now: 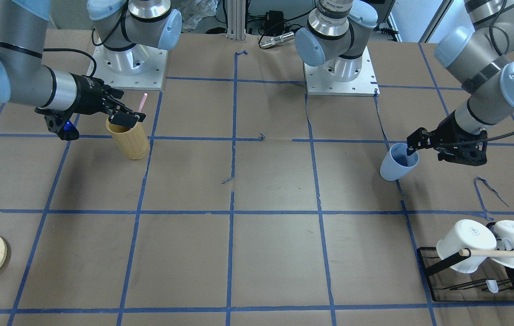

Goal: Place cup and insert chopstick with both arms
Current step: 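Lower left gripper to the blue cup while right gripper moves over bamboo cup, then grasp the blue cup with left gripper while right gripper grasps pink chopstick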

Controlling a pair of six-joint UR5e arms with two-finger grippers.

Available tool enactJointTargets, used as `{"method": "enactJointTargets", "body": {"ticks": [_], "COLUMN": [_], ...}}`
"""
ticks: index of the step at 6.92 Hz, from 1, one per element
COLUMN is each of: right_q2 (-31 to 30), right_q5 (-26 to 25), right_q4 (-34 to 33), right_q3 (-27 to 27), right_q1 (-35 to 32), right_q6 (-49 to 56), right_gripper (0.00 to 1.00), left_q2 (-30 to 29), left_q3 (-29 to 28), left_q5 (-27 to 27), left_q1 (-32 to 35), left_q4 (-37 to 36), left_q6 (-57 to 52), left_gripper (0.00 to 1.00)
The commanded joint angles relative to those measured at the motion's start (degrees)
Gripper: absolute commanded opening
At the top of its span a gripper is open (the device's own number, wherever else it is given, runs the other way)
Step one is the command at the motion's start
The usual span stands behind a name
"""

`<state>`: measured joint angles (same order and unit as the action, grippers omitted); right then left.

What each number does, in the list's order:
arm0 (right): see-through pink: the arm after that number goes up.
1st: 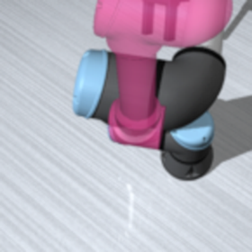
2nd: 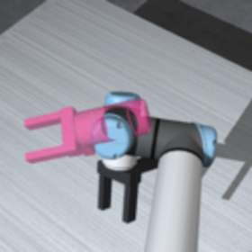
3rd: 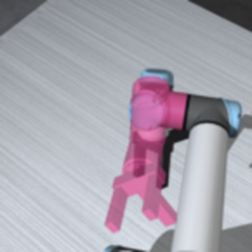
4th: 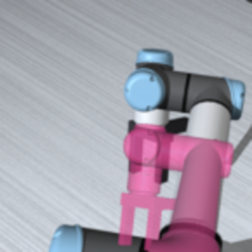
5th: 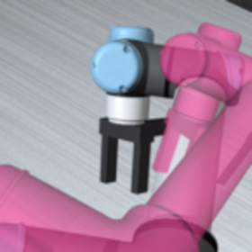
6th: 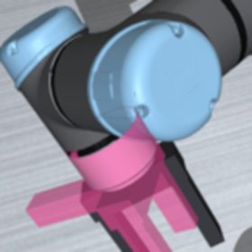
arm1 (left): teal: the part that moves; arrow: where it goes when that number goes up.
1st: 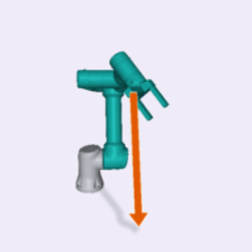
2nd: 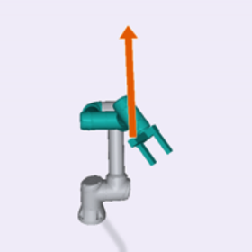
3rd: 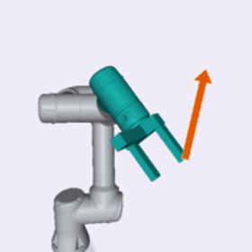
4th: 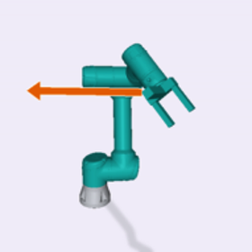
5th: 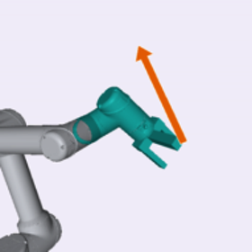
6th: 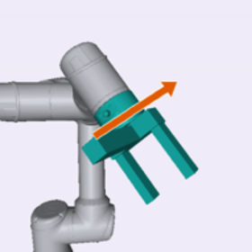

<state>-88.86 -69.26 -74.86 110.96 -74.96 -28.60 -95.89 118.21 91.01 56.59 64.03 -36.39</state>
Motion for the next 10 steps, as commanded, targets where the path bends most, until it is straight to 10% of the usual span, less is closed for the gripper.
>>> {"method": "enactJointTargets", "body": {"ticks": [1, 3, 7, 10], "right_q2": [0.0, 0.0, 0.0, 0.0], "right_q5": [0.5, 2.0, 3.1, 5.3], "right_q4": [2.4, 3.8, 4.1, 13.2], "right_q3": [0.4, 0.4, -0.7, -7.7], "right_q1": [-0.1, -0.1, -0.1, 0.0], "right_q6": [-1.2, -1.3, -2.6, -3.9], "right_gripper": [0.78, 0.45, 0.01, 0.00], "left_q2": [-0.7, -0.5, 0.9, -4.2], "left_q3": [1.2, 1.0, -5.3, -14.2], "left_q5": [0.5, 0.5, 0.7, -4.8], "left_q1": [1.4, 1.5, 10.2, 31.9], "left_q4": [0.1, 0.3, 3.6, 5.2], "left_q6": [2.1, 1.7, 2.5, 35.0], "left_gripper": [0.72, 0.01, 0.00, 0.00]}}
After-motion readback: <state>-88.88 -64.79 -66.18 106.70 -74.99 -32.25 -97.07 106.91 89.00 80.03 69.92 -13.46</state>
